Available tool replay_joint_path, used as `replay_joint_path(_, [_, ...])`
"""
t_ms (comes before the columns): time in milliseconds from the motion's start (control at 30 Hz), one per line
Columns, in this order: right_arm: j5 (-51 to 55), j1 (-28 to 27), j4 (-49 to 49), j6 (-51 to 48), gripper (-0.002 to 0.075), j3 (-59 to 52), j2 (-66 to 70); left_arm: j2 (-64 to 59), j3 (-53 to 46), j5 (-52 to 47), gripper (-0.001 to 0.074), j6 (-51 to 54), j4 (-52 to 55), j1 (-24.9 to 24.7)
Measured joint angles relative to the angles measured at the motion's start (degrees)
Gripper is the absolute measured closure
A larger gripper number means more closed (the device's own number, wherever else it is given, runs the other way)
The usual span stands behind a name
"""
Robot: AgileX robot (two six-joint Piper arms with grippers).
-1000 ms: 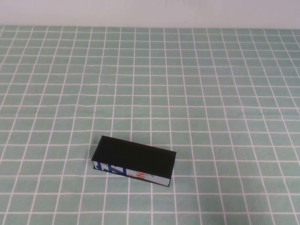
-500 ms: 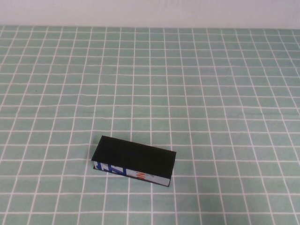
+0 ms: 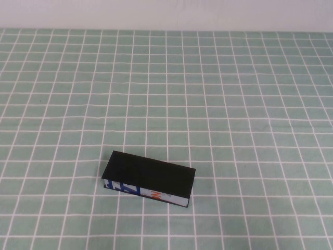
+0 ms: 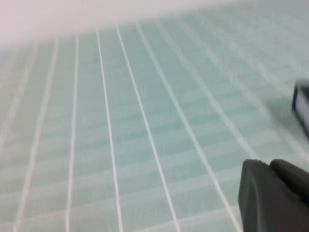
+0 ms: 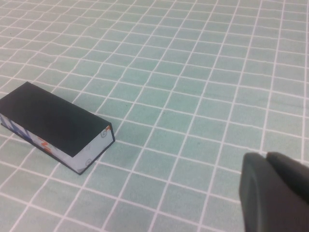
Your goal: Return glasses to glasses case
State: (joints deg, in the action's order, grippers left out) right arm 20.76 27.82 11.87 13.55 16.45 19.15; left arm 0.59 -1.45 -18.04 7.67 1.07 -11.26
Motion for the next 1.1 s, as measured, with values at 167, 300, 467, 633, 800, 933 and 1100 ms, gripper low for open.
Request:
replay_joint_path(167, [0.0,0.0,0.0,0.0,0.0737,0.0,0.0,0.0,0.0,-2.5,0.0737,-1.9,1.4,0.4])
replay_joint_path(300, [0.0,0.0,0.0,0.0,0.0737,0.0,0.0,0.1,0.0,-2.5,0.0737,-2.3,1.5,0.3])
replay_joint_path(467, [0.0,0.0,0.0,0.0,0.0737,0.0,0.0,0.1,0.0,-2.5,0.0737,-2.5,1.5,0.3])
replay_joint_path(633, [0.0,0.0,0.0,0.0,0.0737,0.0,0.0,0.1,0.0,-2.5,0.0737,-2.8,1.5,0.3])
replay_joint_path(800, [0.0,0.0,0.0,0.0,0.0737,0.0,0.0,0.1,0.0,-2.5,0.0737,-2.8,1.5,0.3])
replay_joint_path(933, [0.0,0.0,0.0,0.0,0.0737,0.0,0.0,0.1,0.0,-2.5,0.0737,-2.9,1.5,0.3])
replay_joint_path(1100, [0.0,-1.6,-0.4,0.0,0.0737,0.0,-0.2,0.1,0.0,-2.5,0.0737,-3.0,1.5,0.3])
